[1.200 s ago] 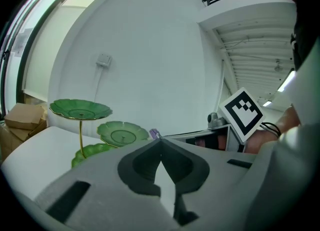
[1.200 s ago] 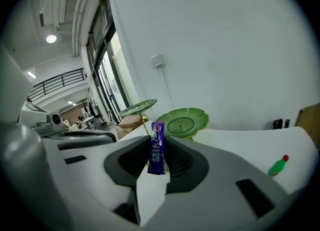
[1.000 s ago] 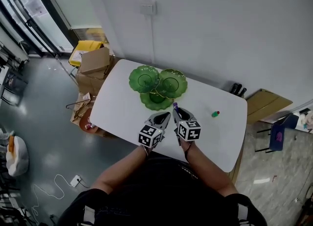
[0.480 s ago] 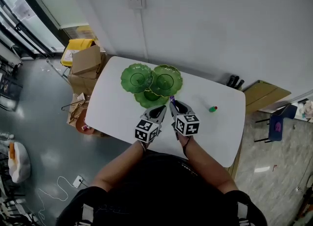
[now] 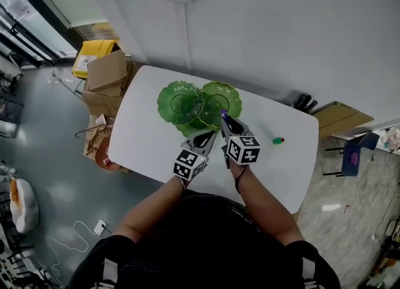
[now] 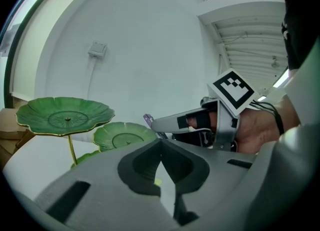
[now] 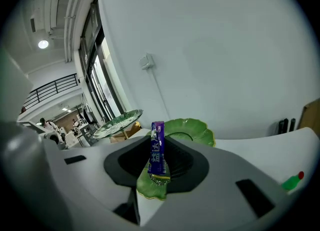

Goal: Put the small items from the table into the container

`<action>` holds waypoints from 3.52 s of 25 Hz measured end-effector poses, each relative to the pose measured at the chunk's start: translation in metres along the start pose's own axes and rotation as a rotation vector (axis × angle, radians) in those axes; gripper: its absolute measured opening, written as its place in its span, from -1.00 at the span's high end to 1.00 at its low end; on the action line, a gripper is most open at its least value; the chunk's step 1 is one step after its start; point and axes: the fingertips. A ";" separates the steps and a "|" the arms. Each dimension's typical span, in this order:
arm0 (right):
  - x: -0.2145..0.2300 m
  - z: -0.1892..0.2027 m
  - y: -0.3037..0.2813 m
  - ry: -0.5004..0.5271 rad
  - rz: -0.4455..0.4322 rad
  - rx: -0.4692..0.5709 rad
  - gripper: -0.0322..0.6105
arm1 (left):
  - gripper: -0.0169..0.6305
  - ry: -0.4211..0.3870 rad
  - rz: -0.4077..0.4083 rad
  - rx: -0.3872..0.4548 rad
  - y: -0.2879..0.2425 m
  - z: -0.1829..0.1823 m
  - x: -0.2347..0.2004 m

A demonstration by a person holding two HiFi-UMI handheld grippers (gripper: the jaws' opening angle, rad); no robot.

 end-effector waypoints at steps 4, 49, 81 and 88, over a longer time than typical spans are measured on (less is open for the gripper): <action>0.008 -0.014 -0.023 0.003 0.020 0.004 0.62 | 0.92 -0.027 0.034 -0.029 -0.008 0.004 -0.008; -0.002 -0.022 0.008 0.133 0.040 0.054 0.70 | 0.92 -0.004 0.018 0.025 -0.002 -0.014 0.002; -0.022 0.008 0.155 0.206 -0.025 0.163 0.85 | 0.92 -0.017 -0.063 0.159 0.022 -0.028 0.097; -0.004 0.014 0.164 0.161 0.064 0.159 0.85 | 0.92 -0.024 0.054 0.126 -0.002 -0.022 0.115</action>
Point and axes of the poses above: the fingertips, and each gripper's own axes: y backward along the fingers, x to its right, z out of its underside, and after that the axes turned 6 degrees about y, right-handed
